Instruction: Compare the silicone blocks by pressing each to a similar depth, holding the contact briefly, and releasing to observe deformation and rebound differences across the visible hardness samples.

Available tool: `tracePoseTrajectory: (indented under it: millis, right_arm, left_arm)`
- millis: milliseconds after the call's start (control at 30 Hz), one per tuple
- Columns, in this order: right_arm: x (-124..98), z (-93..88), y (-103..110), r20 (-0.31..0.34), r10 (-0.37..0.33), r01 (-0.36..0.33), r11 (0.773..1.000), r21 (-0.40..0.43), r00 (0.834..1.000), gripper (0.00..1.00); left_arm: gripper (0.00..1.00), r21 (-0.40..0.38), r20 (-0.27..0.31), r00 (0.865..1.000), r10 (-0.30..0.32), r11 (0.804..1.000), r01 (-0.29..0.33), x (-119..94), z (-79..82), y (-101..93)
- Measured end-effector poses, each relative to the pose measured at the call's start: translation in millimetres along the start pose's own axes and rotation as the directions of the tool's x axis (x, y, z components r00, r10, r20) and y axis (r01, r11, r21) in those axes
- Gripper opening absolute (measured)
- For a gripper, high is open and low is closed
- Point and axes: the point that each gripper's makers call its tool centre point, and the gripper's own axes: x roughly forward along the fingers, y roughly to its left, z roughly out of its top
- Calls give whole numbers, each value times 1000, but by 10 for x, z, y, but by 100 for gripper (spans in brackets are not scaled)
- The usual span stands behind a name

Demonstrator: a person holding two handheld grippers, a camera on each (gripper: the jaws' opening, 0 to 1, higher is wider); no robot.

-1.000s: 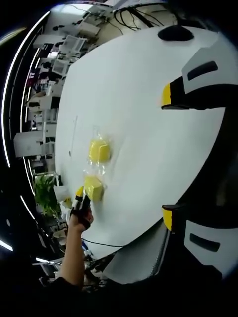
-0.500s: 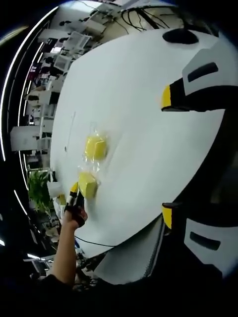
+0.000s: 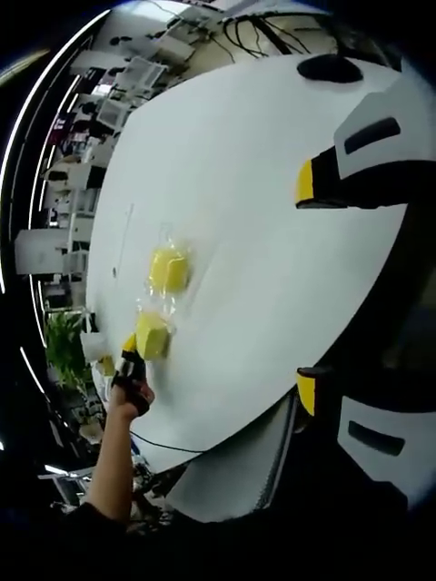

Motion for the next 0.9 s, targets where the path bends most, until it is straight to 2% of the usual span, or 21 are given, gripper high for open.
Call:
tracePoseTrajectory:
  millis: [100,167,200,233,267,333,567,700,800,900]
  right_arm:
    - [0,0,-3,-6,2,-2,1000,-5,1000,64]
    - [-1,7,-4,-5,3,-3,1000,-10,1000,63]
    - [0,8,-5,-6,3,-3,1000,-11,1000,64]
    - [2,3,-8,-10,2,-2,1000,-12,1000,64]
    - [2,3,-7,-11,3,-3,1000,-14,1000,64]
    - [4,7,1,-14,5,-5,1000,-15,1000,64]
    - [-2,16,18,-15,10,-10,1000,-24,1000,62]
    - [-10,-5,20,-16,8,-8,1000,-22,1000,62]
    - [-9,-35,28,-22,9,-9,1000,-18,1000,62]
    - [-11,-39,39,-20,12,-12,1000,-22,1000,61]
  left_arm:
    - [2,-35,13,1000,-21,999,21,-4,25,-48]
    - [0,-55,18,997,-71,996,71,-17,38,-152]
    - [0,-63,26,998,-65,996,67,-27,57,-160]
    - [0,-59,35,997,-64,996,66,-27,69,-172]
    - [0,-33,27,997,-77,996,77,-27,61,-199]
    - [0,-19,13,998,-63,998,63,-34,34,-190]
    - [0,-16,11,996,-90,996,91,-73,-2,-266]
    - [0,29,-10,992,-126,992,126,-106,-45,-389]
    - [0,114,-43,986,-162,979,166,-144,-88,-520]
    - [0,168,-53,983,-173,969,180,-181,-97,-612]
